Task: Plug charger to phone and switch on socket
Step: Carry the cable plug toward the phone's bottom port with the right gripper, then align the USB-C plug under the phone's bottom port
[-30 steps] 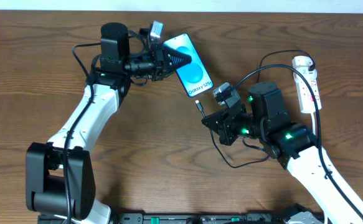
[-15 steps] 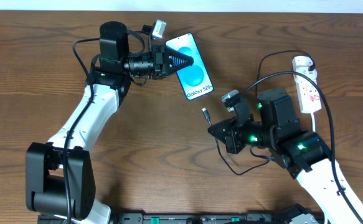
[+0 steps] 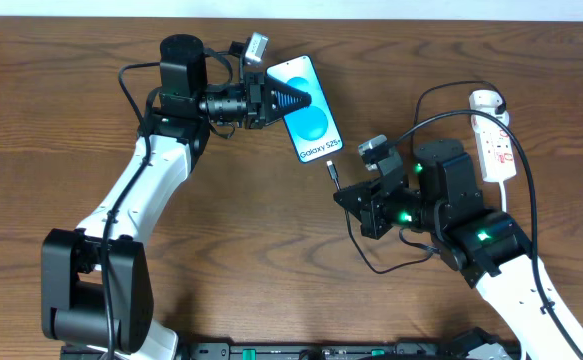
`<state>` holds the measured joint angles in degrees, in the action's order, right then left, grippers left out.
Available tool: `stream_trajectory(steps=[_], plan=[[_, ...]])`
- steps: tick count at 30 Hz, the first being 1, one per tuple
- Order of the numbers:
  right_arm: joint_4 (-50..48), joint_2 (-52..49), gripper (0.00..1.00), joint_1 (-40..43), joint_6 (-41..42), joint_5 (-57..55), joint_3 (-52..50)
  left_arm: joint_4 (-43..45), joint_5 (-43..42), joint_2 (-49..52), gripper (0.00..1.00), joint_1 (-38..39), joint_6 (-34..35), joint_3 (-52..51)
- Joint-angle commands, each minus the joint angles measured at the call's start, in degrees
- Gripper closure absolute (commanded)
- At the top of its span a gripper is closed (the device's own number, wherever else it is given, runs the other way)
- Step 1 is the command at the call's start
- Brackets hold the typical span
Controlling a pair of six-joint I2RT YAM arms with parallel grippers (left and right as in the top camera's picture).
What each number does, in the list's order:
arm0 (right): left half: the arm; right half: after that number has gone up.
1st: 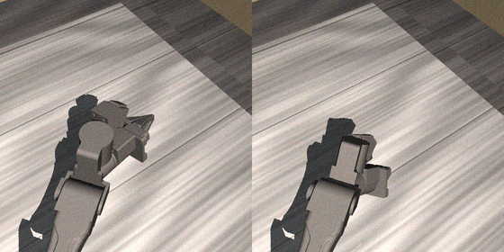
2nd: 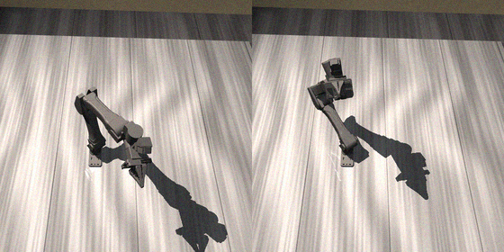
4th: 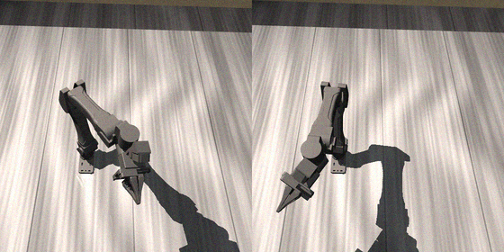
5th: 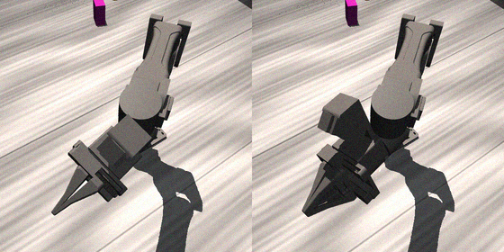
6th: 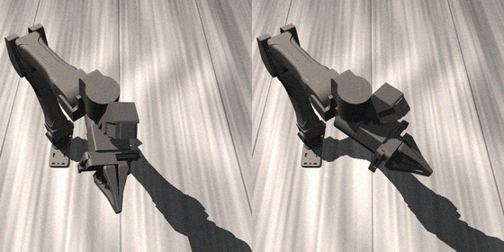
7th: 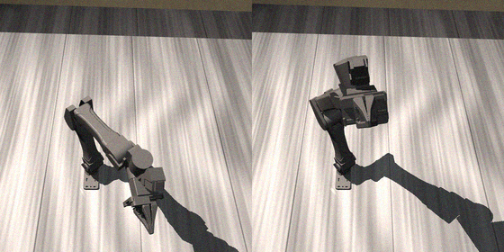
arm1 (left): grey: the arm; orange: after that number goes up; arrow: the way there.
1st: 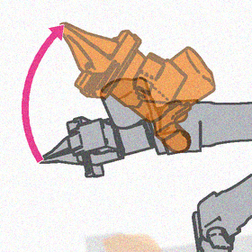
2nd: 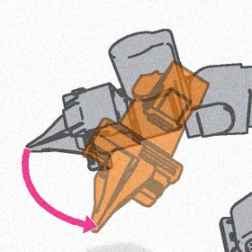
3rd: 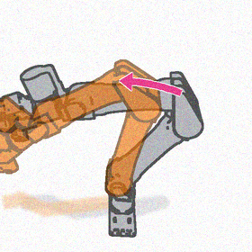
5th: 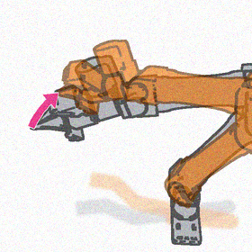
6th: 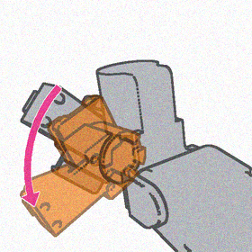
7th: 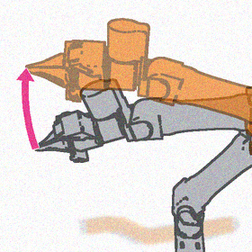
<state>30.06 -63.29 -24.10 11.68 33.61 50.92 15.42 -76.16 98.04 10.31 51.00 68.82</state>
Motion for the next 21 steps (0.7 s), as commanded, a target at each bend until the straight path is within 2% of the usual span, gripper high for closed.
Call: stream_trajectory(steps=[1,7,21], plan=[[-0.8,0.3,0.99,-0.4,3.1,0.0,-0.2,0.6,-0.8,-0.5,0.93,-0.1,0.5,0.7],[-1.4,0.3,0.99,-0.4,4.1,5.8,-0.2,0.6,-0.8,-0.5,0.92,-0.1,0.5,0.7],[-3.5,-0.8,0.99,-0.2,5.7,4.9,-1.2,0.6,-1.4,-0.5,0.93,-0.1,2.5,0.7]])
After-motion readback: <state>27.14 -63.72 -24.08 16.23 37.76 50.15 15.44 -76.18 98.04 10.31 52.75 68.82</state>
